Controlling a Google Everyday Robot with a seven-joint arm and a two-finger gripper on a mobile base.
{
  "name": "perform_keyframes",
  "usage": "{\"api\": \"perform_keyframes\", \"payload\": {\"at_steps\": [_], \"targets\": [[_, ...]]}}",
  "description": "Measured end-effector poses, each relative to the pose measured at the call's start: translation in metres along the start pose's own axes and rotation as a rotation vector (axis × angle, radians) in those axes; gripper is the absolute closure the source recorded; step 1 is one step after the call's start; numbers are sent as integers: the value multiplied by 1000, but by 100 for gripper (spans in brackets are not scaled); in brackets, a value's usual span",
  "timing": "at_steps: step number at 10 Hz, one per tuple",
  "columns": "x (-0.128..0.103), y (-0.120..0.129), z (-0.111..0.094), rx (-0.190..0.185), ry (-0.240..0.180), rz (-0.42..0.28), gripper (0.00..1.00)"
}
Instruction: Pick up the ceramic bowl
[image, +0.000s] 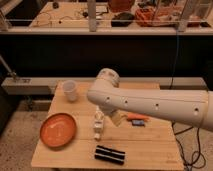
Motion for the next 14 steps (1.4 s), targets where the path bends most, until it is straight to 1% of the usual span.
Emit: {"api": "perform_keyframes", "payload": {"at_steps": [2, 5, 8, 9, 10, 11, 12, 14], "targets": [[-4, -3, 3, 1, 6, -29, 20], [-29, -23, 5, 19, 7, -99, 20], [-40, -33, 10, 29, 13, -171, 20], [-42, -36, 11, 41, 6, -176, 20], [-42, -37, 14, 42, 8, -180, 20], [-48, -43, 15, 49, 4, -191, 20], [-59, -54, 18, 67, -5, -211, 20], [-59, -57, 22, 70, -4, -231, 20]]}}
